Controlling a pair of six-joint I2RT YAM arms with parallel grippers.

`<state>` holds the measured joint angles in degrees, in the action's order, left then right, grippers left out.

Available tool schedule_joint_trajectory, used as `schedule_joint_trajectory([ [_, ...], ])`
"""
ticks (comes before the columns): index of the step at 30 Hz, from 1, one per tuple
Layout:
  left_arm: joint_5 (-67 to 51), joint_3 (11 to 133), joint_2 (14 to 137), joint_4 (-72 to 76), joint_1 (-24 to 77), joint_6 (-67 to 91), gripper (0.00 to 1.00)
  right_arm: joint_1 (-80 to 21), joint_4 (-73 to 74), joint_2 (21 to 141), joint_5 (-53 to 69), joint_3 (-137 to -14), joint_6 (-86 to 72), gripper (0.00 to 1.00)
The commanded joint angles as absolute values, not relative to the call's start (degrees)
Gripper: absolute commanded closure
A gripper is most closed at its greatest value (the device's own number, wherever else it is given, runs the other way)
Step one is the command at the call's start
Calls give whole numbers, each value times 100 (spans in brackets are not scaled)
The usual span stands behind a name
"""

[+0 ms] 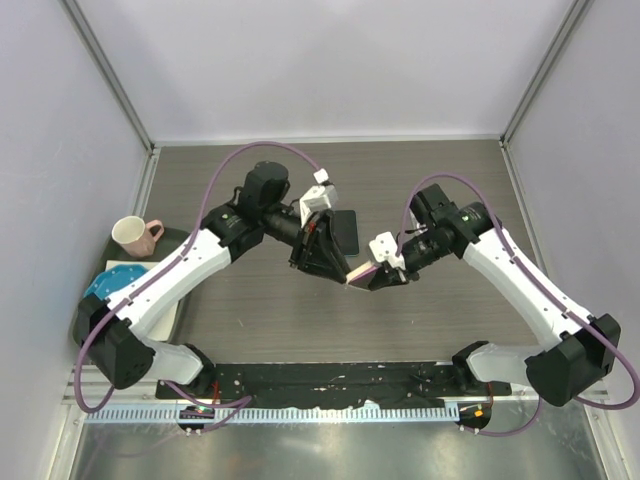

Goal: Take the phone out of the phone case
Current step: Remove the phone case from the phone.

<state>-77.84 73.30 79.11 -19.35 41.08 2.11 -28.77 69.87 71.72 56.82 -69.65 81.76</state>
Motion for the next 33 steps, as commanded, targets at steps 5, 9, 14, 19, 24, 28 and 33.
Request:
schedule_joint_trajectory([
  [5,-6250,7365,7453,-1125,3613,888,56,-2804,5414,6908,5432,-6583,6391,99],
  [9,-5995,7313,7497,-1160,3612,835,55,-2813,5318,6821,5362,-6504,6162,99],
  [14,-5915,7225,7515,-1248,3612,668,49,-2813,5221,6759,5150,-6539,5827,99],
  [19,-5564,7225,7523,-1564,3656,220,47,-2813,5273,6767,5229,-6548,5801,99],
  [24,-5362,7312,7594,-1898,3849,-175,47,-2813,5291,6917,5265,-6557,5774,99],
  [28,-5168,7479,7690,-2224,3964,-501,46,-2812,5282,6934,5247,-6539,5739,99],
  [33,-5422,7488,7682,-2075,3973,-317,42,-2813,5265,6970,5194,-6469,5748,99],
])
